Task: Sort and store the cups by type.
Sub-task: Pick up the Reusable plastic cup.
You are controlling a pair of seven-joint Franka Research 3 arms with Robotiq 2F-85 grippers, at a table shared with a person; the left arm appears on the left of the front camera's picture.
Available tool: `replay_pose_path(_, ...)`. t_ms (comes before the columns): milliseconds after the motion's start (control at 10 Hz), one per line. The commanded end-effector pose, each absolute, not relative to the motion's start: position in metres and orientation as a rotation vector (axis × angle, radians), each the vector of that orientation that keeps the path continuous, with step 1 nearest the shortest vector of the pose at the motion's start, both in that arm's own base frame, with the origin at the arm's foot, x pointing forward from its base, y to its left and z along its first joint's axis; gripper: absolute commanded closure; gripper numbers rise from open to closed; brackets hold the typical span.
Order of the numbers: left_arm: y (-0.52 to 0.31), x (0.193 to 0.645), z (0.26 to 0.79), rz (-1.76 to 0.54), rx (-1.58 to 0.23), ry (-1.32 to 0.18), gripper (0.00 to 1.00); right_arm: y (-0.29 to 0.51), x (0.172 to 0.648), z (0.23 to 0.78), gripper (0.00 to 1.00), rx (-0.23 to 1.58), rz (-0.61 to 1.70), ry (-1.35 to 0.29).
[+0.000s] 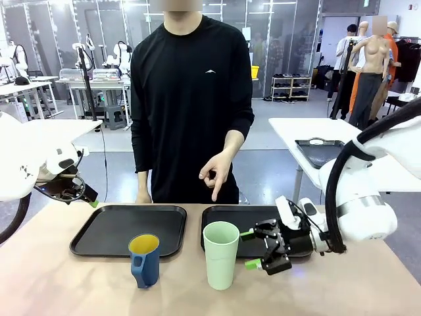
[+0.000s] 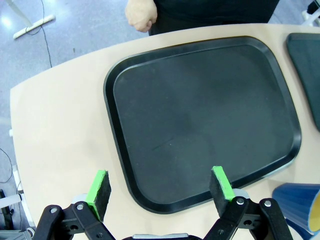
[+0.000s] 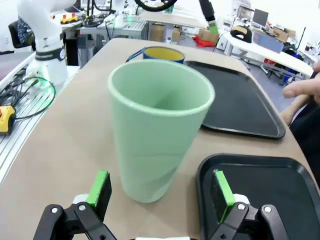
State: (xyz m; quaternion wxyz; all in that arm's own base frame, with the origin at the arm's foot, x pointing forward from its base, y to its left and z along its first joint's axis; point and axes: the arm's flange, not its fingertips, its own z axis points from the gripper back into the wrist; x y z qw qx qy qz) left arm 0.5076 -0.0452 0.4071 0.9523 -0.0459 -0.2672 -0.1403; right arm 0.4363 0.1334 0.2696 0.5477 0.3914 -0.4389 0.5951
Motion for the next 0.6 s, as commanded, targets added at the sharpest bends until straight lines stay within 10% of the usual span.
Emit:
replay_pose_path(0,-0.045,0.508,0.408,-0.285,-0.093,-0.546,0.00,0.133,0.429,0.217,0.00,0.910,1.406,-1.142)
replay_pose_path(500,-0.045,0.508,0.408,-0.285,-0.093,-0.546,0.00,0.135,0.441,0.269,0.00,0.929,1.396,-1.057)
